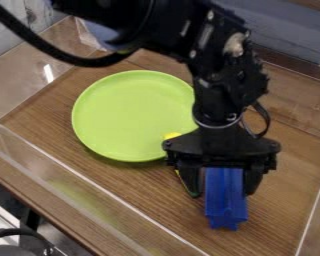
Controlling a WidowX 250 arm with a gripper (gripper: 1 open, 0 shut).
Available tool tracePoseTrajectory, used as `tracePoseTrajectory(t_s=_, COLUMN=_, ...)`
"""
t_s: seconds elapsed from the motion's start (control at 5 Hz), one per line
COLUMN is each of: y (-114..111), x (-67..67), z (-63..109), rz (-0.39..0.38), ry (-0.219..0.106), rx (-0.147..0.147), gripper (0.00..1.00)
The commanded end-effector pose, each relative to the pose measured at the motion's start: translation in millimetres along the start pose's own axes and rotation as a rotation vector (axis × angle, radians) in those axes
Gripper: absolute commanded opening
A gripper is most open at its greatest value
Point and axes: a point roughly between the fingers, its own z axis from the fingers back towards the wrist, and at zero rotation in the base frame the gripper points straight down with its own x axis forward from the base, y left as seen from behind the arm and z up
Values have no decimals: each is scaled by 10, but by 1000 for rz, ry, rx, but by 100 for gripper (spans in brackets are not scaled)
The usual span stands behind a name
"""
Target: Put the blue object in the green plate
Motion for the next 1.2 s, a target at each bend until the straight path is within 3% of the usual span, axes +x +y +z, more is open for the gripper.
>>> tracePoseTrajectory(t_s=0.0, y=-34, x=36, z=2, rz=-4, ry=-25, rx=-13, gripper=100)
tracePoseTrajectory(t_s=1.0, y=19, x=108, z=-145, rz=12, ry=-54, rx=1, gripper=100)
